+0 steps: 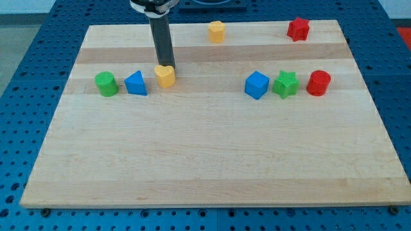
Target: Push the heart right to the triangle
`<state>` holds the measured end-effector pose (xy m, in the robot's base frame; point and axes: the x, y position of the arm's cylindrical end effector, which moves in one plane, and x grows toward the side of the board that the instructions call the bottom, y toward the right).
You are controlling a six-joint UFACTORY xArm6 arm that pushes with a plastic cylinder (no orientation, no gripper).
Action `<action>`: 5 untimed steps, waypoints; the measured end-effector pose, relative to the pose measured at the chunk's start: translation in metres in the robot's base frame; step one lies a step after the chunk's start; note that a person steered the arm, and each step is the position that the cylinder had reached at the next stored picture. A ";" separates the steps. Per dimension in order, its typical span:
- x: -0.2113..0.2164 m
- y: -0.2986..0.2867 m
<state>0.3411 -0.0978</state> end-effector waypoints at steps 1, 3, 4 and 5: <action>0.008 0.000; 0.014 0.000; 0.016 0.000; 0.013 0.000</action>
